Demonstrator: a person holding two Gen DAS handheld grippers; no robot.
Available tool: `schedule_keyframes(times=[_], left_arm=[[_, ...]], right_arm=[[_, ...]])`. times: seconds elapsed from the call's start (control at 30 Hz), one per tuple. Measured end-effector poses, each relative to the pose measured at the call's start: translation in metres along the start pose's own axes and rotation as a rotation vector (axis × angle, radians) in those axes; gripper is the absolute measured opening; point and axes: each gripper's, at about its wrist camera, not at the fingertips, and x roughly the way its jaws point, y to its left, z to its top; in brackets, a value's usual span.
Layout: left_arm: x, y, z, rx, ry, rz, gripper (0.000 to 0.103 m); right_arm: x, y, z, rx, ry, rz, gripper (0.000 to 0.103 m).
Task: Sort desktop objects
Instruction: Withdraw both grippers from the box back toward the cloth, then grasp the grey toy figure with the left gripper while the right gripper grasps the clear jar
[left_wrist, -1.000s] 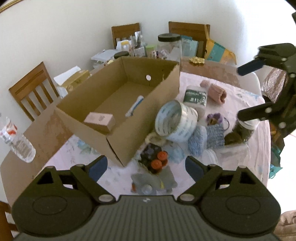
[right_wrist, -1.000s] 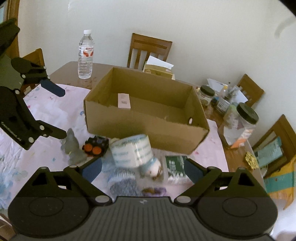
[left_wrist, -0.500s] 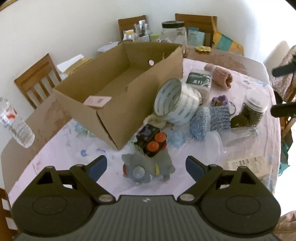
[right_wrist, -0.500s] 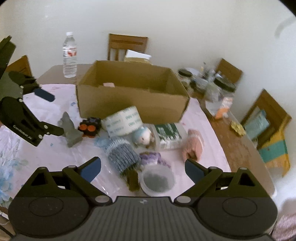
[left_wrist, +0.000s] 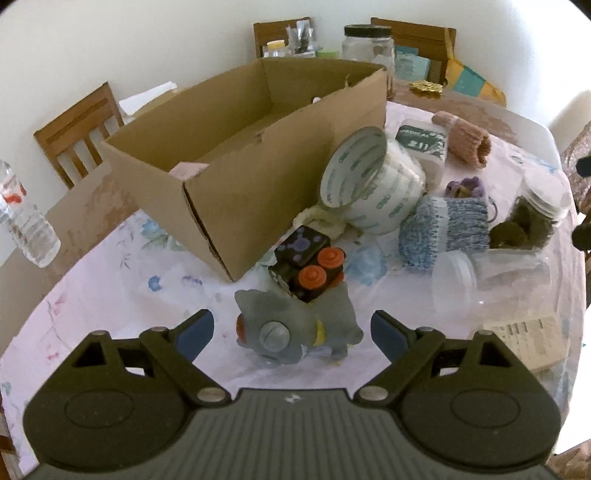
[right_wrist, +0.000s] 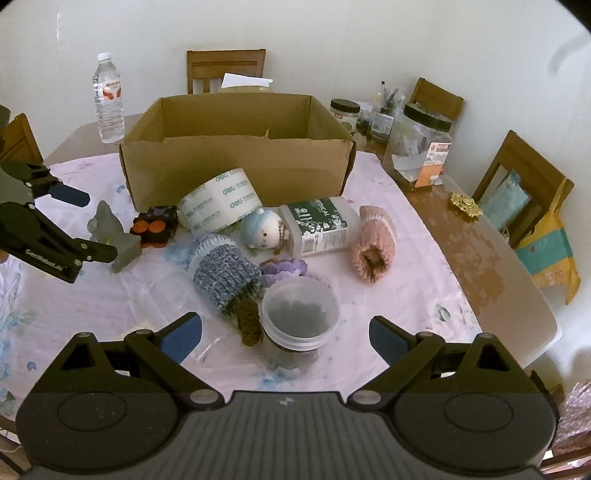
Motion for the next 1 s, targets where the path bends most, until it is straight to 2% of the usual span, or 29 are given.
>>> schedule_keyframes(times=[0.3,0.37,0.4,0.43,0.67,1.0], left_arm=[[0.014,-0.006,0.001,-0.043,0.016,-0.011,0.091],[0.017,-0.007,0.002,-0.049,0.021,-0.004,0.086],[0.017,-0.008,0.002,-0.046,0.020,0.011,0.079],[0.018,-0.008,0.003,-0.040,0.021,0.026,0.076],[0.018,-0.002,0.005,-0.066,0.027,0.005,0.075],[0.016,-0.004,0.008,-0.060,0.035,0.008,0.075]], right_arm=[[0.006,-0.007,-0.005,0.013,0.026,-0.008,0.099],[0.008,-0.009,-0.007,0.015,0.030,-0.008,0.099],[0.008,-0.010,-0.008,0.018,0.032,-0.009,0.099],[0.009,-0.012,-0.009,0.020,0.033,-0.010,0.099],[0.015,-0.018,-0.011,0.010,0.035,0.001,0.097],[0.033,-0.021,-0.003,-0.051,0.046,0.037,0.079]])
